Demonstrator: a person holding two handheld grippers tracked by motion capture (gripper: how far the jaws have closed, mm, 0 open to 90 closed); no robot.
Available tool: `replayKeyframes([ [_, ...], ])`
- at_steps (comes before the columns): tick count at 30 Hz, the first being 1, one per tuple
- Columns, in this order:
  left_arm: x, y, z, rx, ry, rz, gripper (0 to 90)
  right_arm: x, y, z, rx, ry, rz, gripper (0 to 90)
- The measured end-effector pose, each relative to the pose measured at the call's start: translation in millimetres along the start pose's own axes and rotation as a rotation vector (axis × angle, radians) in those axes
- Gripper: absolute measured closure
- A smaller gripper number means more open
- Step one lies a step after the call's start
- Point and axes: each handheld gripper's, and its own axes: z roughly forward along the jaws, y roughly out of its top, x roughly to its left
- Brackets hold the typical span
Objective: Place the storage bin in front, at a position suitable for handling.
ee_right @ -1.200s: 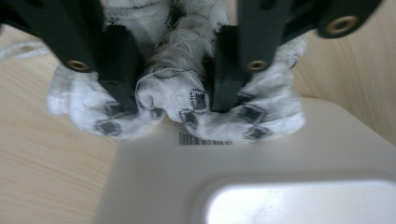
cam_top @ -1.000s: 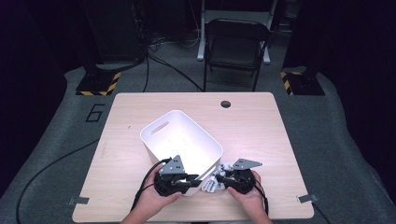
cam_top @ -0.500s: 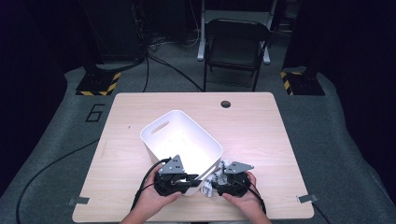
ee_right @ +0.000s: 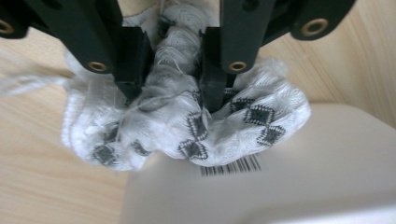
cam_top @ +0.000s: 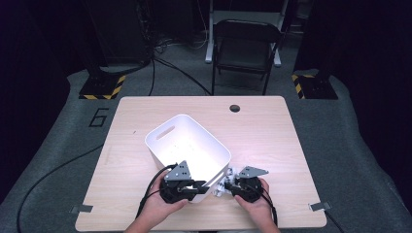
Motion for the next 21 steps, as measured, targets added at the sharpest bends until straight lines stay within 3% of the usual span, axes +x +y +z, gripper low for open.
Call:
replayKeyframes([
  [1, -0.3, -0.1, 0.2, -0.002, 0.004, 0.003, 77.4, -0.4, 2.1, -4.9, -0.033, 0.008, 0.008, 71.0],
  [3, -0.5, -0.1, 0.4, -0.004, 0.006, 0.001, 77.4, 1.4, 3.3, -7.4, -0.049, 0.013, 0.019, 71.4],
  [9, -0.6, 0.0, 0.7, -0.004, 0.009, -0.001, 77.4, 10.2, 13.7, -25.2, -0.127, 0.031, -0.027, 73.5],
  [10, -0.6, 0.0, 0.7, -0.004, 0.009, -0.003, 77.5, 12.5, 18.8, -33.2, -0.166, 0.041, -0.038, 73.8],
  [11, -0.6, 0.0, 0.7, -0.004, 0.009, -0.003, 77.4, 12.5, 18.8, -33.2, -0.166, 0.041, -0.038, 73.8],
  [12, -0.8, 0.0, 0.9, -0.005, 0.008, -0.005, 77.5, 16.2, 25.0, -43.8, -0.212, 0.059, -0.04, 73.9],
  [13, -0.9, 0.1, 1.0, -0.005, 0.009, -0.003, 77.5, 16.2, 25.0, -43.8, -0.212, 0.059, -0.04, 73.9],
  [15, -2.5, 0.5, 2.0, -0.008, 0.007, -0.008, 77.5, 21.4, 34.4, -58.8, -0.283, 0.063, -0.068, 73.9],
  [19, -3.5, 1.2, 2.5, 0.002, 0.002, 0.004, 77.5, 24.0, 36.7, -61.1, -0.279, 0.052, -0.089, 73.9],
  [21, -4.5, 1.6, 3.0, 0.005, 0.002, 0.009, 77.4, 22.2, 34.8, -58.9, -0.274, 0.065, -0.076, 74.0],
])
